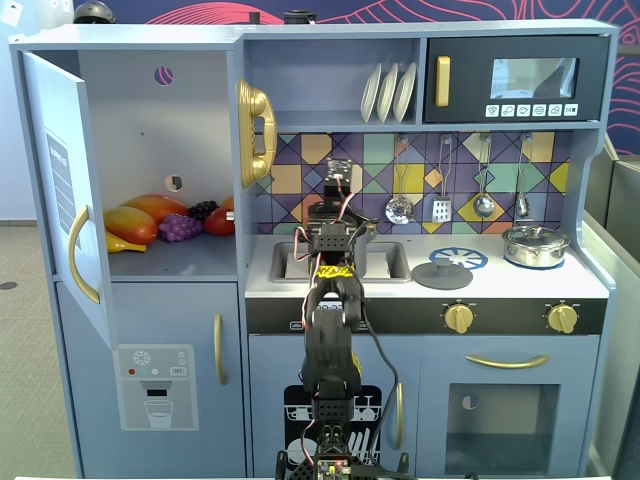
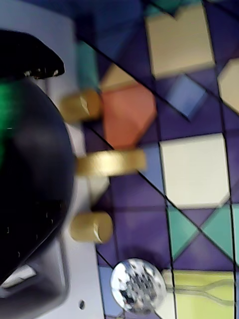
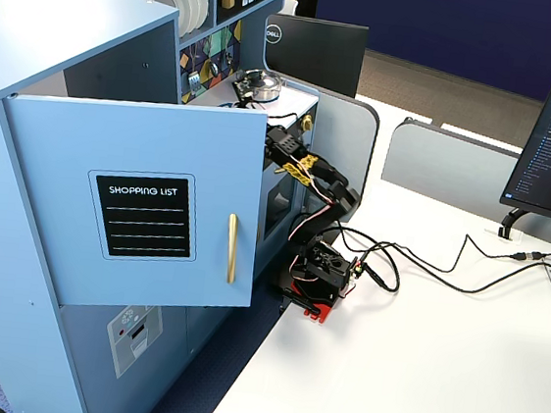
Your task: Pick up the green pineapple from the left cabinet and place it in the gray recipient
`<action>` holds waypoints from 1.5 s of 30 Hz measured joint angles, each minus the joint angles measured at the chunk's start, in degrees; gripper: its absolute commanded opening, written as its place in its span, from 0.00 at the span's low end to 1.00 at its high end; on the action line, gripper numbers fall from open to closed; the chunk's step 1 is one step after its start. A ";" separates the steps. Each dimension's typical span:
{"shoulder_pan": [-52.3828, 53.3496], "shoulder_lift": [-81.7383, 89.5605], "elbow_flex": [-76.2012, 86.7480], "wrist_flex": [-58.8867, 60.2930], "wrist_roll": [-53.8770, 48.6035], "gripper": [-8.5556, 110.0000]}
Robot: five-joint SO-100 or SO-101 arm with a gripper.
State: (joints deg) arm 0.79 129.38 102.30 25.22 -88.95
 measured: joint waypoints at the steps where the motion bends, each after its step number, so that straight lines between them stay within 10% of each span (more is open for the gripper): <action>1: -0.35 3.34 1.32 2.90 -0.26 0.22; 11: 0.97 33.84 22.15 39.29 -6.06 0.16; 23: 0.00 38.58 67.41 33.66 -8.00 0.07; 45: -2.46 53.09 68.55 53.09 0.09 0.11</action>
State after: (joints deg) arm -1.67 182.46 170.86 78.31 -88.86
